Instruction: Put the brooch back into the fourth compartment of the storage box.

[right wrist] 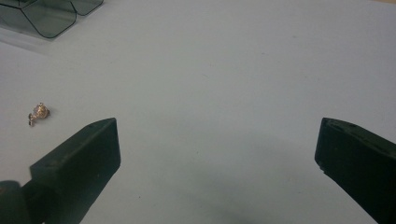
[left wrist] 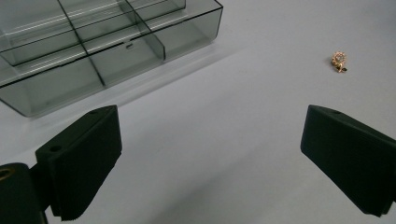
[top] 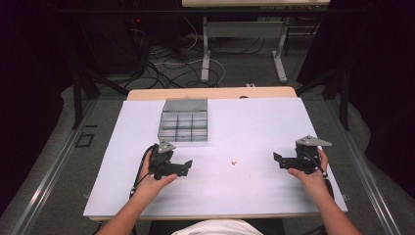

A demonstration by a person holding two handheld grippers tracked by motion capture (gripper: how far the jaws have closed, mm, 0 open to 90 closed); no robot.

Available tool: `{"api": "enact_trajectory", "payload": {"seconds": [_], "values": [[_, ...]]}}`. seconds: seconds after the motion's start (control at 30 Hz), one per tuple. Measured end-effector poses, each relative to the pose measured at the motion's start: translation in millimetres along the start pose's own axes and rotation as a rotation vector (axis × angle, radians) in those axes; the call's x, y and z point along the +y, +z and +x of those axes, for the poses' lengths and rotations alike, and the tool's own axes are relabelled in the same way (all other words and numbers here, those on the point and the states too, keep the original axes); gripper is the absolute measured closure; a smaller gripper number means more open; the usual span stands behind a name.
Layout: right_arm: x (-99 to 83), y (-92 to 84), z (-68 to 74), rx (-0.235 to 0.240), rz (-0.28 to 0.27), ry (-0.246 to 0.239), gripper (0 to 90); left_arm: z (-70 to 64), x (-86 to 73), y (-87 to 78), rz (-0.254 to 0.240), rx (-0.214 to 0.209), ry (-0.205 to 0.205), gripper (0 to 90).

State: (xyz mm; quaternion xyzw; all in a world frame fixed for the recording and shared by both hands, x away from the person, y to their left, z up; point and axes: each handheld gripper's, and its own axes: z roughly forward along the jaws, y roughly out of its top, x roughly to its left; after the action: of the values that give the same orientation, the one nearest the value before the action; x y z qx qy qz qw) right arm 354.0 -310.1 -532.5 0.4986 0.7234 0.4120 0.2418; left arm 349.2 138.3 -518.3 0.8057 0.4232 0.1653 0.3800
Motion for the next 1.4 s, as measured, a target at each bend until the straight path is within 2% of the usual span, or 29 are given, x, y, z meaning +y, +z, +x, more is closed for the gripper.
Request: {"api": "enact_trajectory", "payload": {"seconds": [0.03, 0.07, 0.1, 0.23, 0.4, 0.7, 0.93, 1.4], "values": [[0.1, 0.0, -0.3, -0.001, -0.001, -0.003, 0.0, -0.8, 1.5, 0.2, 0.009, -0.008, 0.005, 5.5], [0.0, -0.2, -0.4, -0.003, -0.001, -0.001, 0.0, -3.0, 2.7, 2.1, -0.004, -0.01, -0.006, 6.0], [0.0, -0.1, -0.5, -0.001, 0.0, 0.001, 0.0, -3.4, 4.2, 2.2, 0.005, -0.005, 0.005, 6.2], [-0.2, -0.5, -1.4, 0.0, 0.008, 0.003, 0.0, -9.4, 10.4, 7.3, -0.002, -0.017, 0.001, 7.0], [-0.3, -0.4, -1.8, 0.002, 0.005, 0.004, 0.0, -14.6, 16.9, 12.7, 0.001, -0.025, 0.014, 9.6], [-0.5, -0.1, -2.5, 0.0, 0.005, 0.006, 0.2, -21.2, 27.6, 18.8, 0.004, -0.04, 0.002, 15.7], [-0.8, 0.3, -2.3, 0.001, 0.01, 0.006, 0.2, -26.0, 34.4, 24.6, 0.0, -0.062, -0.011, 16.1], [-0.9, 0.8, -1.9, 0.009, 0.005, 0.002, 0.2, -43.7, 46.4, 38.3, -0.018, -0.095, 0.008, 18.7]]}}
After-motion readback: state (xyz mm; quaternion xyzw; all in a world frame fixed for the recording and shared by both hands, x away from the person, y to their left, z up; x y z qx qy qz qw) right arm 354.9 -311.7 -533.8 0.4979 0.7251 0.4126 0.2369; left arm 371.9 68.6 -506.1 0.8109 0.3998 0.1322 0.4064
